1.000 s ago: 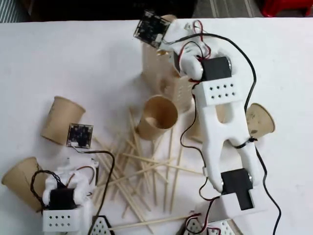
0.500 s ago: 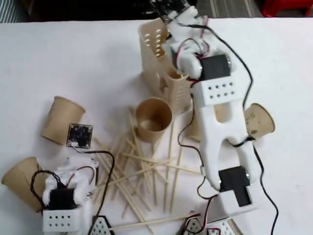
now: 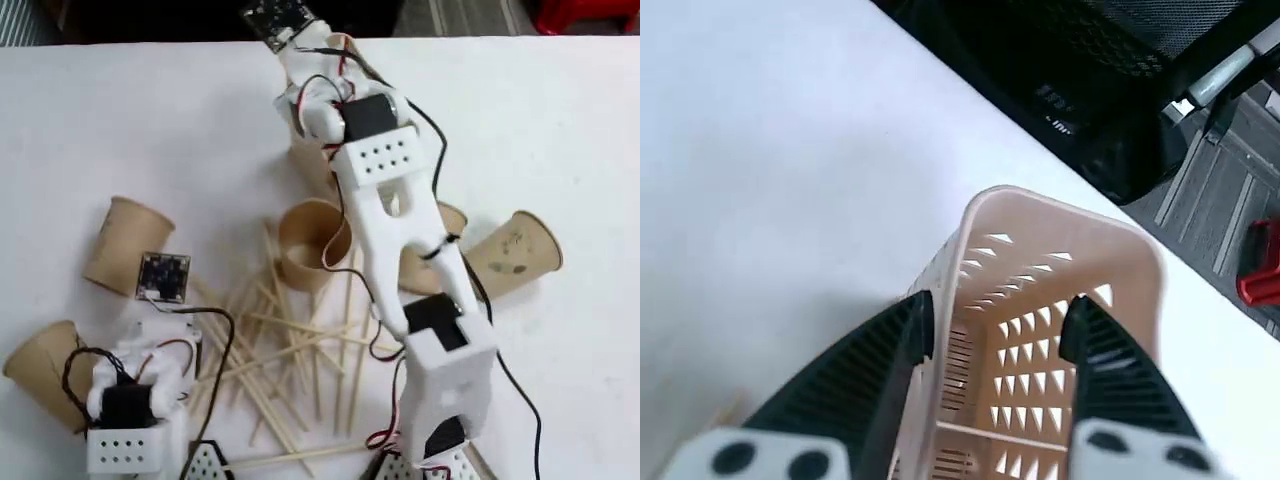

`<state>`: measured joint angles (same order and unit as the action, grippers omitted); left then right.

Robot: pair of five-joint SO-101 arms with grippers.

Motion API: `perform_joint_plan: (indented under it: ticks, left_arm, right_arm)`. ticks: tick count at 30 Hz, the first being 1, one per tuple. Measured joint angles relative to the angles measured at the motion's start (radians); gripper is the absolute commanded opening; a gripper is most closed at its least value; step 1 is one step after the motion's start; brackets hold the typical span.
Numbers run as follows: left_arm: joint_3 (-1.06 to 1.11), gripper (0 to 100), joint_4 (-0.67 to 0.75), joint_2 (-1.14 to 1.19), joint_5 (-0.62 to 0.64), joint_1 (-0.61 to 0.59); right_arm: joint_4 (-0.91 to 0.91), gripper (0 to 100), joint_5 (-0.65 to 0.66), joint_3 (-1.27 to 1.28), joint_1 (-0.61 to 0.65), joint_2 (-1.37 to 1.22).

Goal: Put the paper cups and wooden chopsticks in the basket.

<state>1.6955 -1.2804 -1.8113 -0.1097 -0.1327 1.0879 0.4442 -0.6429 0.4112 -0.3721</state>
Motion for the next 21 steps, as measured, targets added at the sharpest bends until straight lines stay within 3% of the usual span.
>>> perform_joint_plan:
  ticks: [9,16,21]
  left_arm:
    - [0.000,2,0.000,0.000,0.000,0.000]
    - [0.000,2,0.000,0.000,0.000,0.000]
    - [0.000,2,0.000,0.000,0.000,0.000]
  right_arm:
    - [0.034,20.4,0.012,-0.066,0.011,-0.121]
    - [0.130,3.1,0.241,-0.066,0.049,-0.124]
    - [0.144,1.9,0.325,-0.068,0.049,-0.124]
